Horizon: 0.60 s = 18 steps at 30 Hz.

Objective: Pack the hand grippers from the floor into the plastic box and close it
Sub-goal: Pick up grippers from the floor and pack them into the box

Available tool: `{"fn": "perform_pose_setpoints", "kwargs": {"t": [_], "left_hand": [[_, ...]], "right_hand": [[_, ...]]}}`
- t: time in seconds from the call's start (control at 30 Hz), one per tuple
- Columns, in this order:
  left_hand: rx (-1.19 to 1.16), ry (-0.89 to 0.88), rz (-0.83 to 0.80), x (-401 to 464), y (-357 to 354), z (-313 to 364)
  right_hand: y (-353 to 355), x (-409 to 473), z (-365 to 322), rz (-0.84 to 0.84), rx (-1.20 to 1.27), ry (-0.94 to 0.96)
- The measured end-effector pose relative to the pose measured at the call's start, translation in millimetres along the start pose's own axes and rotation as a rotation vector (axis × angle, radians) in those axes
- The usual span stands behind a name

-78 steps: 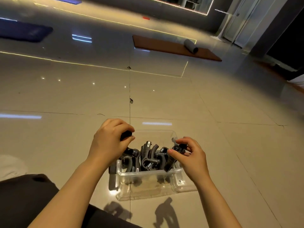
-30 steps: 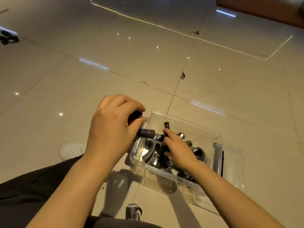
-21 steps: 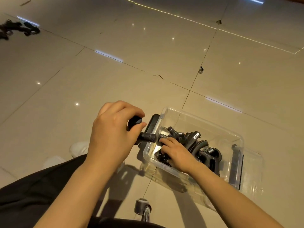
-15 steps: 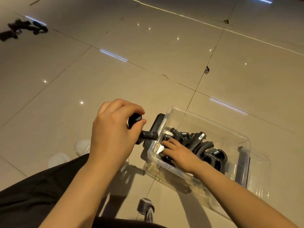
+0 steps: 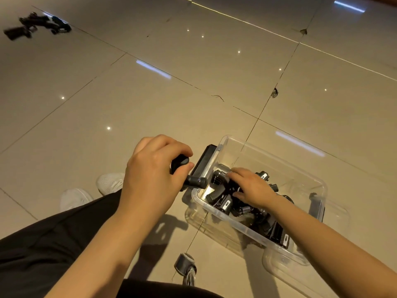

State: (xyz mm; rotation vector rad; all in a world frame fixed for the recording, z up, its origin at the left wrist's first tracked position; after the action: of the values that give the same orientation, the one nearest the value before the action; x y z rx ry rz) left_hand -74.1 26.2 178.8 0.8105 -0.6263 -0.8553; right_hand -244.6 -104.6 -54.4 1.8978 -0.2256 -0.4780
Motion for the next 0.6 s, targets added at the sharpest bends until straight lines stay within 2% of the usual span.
{"fn": "perform_pose_setpoints", "kwargs": {"t": [0.07,0.13,0.23,0.5,0.57,0.6], "left_hand": [[-0.005,0.000,-0.013,-1.6,-2.6,-0.6],[-0.005,-0.008,-0.026,-2.6,-5.4,-0.9],[-0.017,-0.008,-0.038,-1.9,-7.6,-2.6],[-0.070,0.015,-0.001,1.8,-6.4,-1.8],[-0.100,0.061,0.000,3.0,-7.1,-4.9],[-0.126,0.090,0.002,3.8,-7.2,-6.2]], "right_hand": [[-20.9,4.0,29.5,-0.236,0.011,-0.192],[-36.4,12.8,34.5,-0.413,0.022,-0.233],[-46.5,26.8,31.4,-0.475,-0.006,-0.232],[-44.7,17.8,29.1,-0.423,0.061,-0.273],[-22.2,10.4,12.8,-0.244,0.162,-0.273],[-3.3,3.9,2.5,-0.082,0.281,-0.285]]}}
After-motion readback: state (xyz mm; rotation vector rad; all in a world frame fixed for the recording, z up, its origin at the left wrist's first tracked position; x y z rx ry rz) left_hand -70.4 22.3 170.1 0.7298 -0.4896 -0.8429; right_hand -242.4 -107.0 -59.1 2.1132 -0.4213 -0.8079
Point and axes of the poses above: each hand's wrist, its own x-axis towards the middle knuckle, its own y-axis out of the back of the hand, z = x × y, the point moved 9 cm from there along x, towards the middle knuckle, and after that the axes turned 8 degrees about y, right-handed, at the moved point
